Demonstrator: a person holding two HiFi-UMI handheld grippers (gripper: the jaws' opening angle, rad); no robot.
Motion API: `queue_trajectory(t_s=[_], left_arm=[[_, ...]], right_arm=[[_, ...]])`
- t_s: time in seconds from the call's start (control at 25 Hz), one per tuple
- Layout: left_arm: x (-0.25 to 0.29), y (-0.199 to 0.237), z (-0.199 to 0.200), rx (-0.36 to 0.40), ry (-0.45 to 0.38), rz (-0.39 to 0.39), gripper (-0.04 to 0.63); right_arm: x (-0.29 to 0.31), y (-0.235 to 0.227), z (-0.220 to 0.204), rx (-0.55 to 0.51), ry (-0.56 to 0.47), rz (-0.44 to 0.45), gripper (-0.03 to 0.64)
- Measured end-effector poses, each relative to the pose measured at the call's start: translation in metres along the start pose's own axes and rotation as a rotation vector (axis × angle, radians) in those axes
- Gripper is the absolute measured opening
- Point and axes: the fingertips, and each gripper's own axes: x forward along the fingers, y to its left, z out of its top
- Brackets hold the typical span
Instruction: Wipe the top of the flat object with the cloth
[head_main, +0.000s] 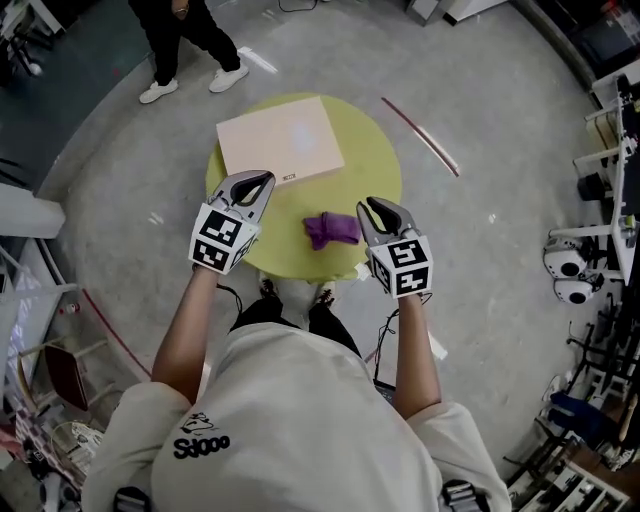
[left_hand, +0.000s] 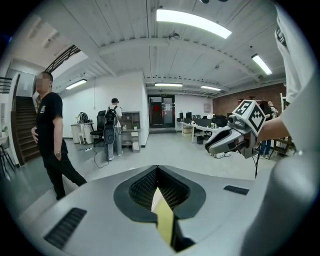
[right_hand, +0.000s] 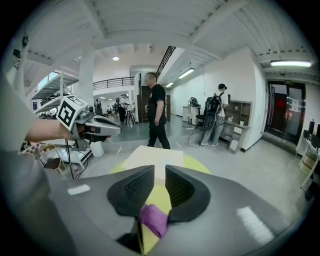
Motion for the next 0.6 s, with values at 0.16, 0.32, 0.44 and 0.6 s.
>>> queue_trajectory(t_s=[0.16,0.32,0.44,0.6], left_arm=[[0.016,-0.018,-0.025,-0.019,0.061,-0.018,0.005],[0.035,-0.026,-0.051,-0.036,0.11,-0.02,0.005],[0.042,-0.031,-0.075,-0.053,0.158,-0.028,0.005],[0.048,-0.036,-0.102,-0.089,0.212,-0.036,0.005]], right_arm=[[0.007,0.0,-0.03,0.011,0.058,0.05,0.111],[0.024,-0.005,-0.069,0.035,0.136,0.095,0.157],[0.035,-0.005,-0.096,0.045,0.184,0.122,0.183],[0.049,-0.003,-0.128,0.07,0.248,0.164,0.211]])
